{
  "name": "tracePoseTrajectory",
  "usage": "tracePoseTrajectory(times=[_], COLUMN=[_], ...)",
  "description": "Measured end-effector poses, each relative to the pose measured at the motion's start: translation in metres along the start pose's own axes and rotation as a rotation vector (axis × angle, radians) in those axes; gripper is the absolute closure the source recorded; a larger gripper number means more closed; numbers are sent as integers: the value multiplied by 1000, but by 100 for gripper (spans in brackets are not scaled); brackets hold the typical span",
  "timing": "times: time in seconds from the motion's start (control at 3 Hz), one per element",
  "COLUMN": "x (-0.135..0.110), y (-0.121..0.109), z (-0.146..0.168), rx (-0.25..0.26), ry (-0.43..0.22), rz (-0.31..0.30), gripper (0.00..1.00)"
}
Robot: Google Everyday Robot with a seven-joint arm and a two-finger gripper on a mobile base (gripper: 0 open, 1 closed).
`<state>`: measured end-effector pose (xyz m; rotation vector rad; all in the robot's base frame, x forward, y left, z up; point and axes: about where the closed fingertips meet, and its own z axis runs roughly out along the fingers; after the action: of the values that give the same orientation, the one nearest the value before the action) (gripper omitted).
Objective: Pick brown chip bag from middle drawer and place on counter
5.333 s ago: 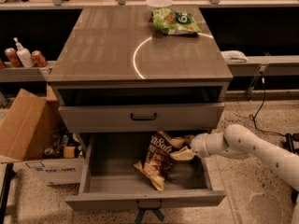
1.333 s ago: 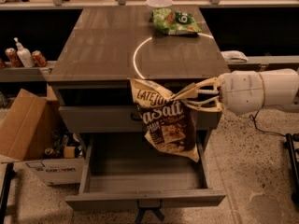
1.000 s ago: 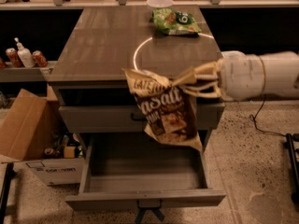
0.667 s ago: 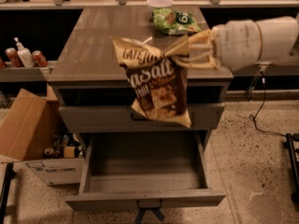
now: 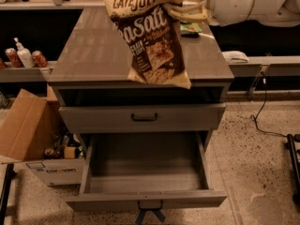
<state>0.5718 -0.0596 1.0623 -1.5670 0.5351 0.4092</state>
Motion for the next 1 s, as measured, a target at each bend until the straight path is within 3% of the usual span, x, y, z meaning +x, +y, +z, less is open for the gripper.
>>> tracePoseTrajectory(times=[0.33, 1.0], x=[27, 69], y=[-33, -69], z=[-3, -13], rx=[99, 302], ry=[24, 154], rz=[-9, -28], gripper=[100, 100])
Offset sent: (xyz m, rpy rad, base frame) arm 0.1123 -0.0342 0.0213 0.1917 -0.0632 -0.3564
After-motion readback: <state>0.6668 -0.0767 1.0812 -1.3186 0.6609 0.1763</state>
